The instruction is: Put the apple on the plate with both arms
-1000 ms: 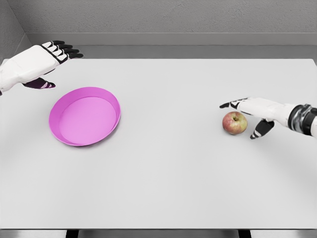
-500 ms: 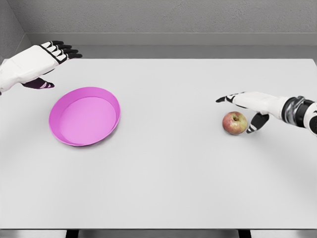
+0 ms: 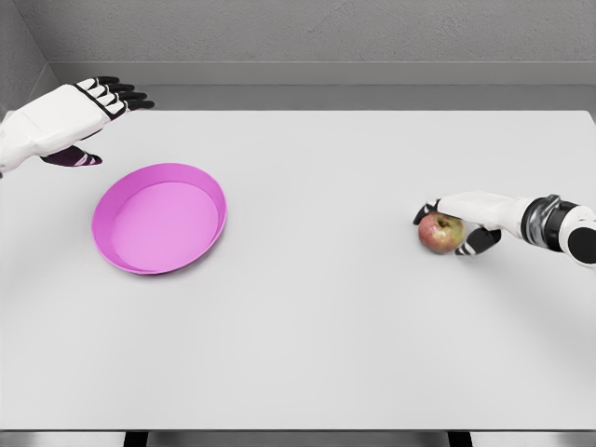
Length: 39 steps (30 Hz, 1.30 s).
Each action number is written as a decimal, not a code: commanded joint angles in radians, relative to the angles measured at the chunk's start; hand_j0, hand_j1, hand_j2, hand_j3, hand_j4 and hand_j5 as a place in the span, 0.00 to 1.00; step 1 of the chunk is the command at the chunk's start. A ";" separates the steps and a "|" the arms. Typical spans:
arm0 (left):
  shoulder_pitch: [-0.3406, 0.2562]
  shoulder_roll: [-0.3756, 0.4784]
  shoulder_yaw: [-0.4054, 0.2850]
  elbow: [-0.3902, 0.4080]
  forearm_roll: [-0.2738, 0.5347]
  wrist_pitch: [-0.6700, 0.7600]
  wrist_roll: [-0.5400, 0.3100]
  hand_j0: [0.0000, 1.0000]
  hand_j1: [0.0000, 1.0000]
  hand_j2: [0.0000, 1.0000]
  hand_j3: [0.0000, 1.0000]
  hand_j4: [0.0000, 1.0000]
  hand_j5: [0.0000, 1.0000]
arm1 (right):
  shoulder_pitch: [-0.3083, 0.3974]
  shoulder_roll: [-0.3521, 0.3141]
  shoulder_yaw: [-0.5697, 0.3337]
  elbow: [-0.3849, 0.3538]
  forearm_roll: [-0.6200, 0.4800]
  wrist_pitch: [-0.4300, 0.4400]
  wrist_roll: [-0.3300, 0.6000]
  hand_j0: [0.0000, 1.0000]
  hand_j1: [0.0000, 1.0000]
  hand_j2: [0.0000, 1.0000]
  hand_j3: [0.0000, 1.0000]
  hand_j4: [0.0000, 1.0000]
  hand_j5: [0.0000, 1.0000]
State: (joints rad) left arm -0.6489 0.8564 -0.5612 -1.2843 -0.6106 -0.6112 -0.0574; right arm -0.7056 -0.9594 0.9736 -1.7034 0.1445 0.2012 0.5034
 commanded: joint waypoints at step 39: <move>0.002 0.004 0.001 -0.001 0.008 0.000 0.002 1.00 1.00 1.00 1.00 1.00 1.00 | -0.078 0.163 -0.038 -0.050 -0.002 -0.043 0.000 0.50 0.50 0.50 0.50 0.50 0.50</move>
State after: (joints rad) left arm -0.6473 0.8595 -0.5609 -1.2840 -0.6083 -0.6111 -0.0559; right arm -0.7839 -0.8229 0.9319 -1.7531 0.1433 0.1610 0.5040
